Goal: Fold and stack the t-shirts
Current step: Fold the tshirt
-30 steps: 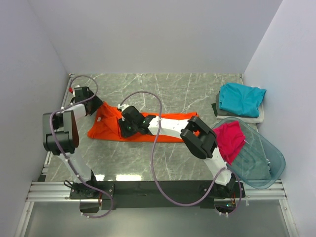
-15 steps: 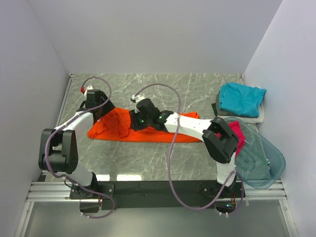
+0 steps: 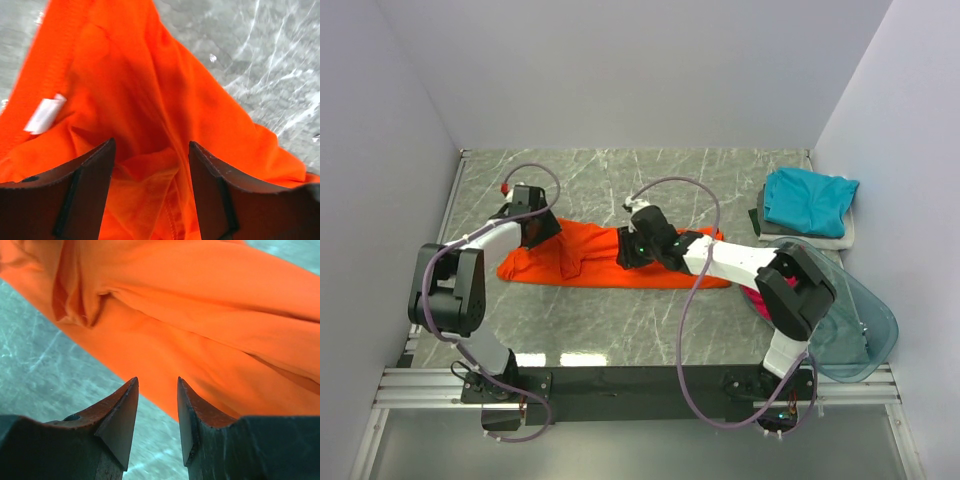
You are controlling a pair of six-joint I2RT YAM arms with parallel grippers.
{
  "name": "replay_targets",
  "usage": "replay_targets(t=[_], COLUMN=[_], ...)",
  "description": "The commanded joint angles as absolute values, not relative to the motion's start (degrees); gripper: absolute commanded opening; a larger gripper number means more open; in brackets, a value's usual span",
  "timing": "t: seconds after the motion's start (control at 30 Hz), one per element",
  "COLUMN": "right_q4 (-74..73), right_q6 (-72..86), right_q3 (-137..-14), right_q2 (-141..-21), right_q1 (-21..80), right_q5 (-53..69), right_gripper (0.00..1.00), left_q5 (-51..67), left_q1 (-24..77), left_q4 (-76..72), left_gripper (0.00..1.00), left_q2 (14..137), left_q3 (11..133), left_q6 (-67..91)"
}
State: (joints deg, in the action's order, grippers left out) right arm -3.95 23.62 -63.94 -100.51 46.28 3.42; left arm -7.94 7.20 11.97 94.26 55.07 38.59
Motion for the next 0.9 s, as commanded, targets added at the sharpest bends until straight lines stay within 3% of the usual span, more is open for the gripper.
replay_targets(t=[0.0, 0.1, 0.47, 0.87], right_q4=[-0.5, -0.7, -1.4, -1.1], right_q6=[24.4, 24.2, 23.2, 22.9], right_q3=[-61.4, -59.8, -57.4, -57.3], right_q2=[-95.5, -93.9, -91.8, -92.1], right_q1=[43.8, 41.8, 39.7, 39.6], right_q5=[1.8, 1.4, 0.2, 1.2], right_gripper=[0.44, 0.44, 0.44, 0.44], left_q5=[-11.5, -12.3, -13.1, -14.4], left_q1=[9.3, 9.8, 10.0, 10.2], left_q4=[13.3, 13.7, 11.5, 14.3], left_gripper=[0.65, 0.62, 0.01, 0.01], left_q2=[95.4, 96.2, 88.1, 77.0], left_q3=[58.1, 58.2, 52.1, 42.4], left_q6=[37.0, 37.3, 36.7, 38.4])
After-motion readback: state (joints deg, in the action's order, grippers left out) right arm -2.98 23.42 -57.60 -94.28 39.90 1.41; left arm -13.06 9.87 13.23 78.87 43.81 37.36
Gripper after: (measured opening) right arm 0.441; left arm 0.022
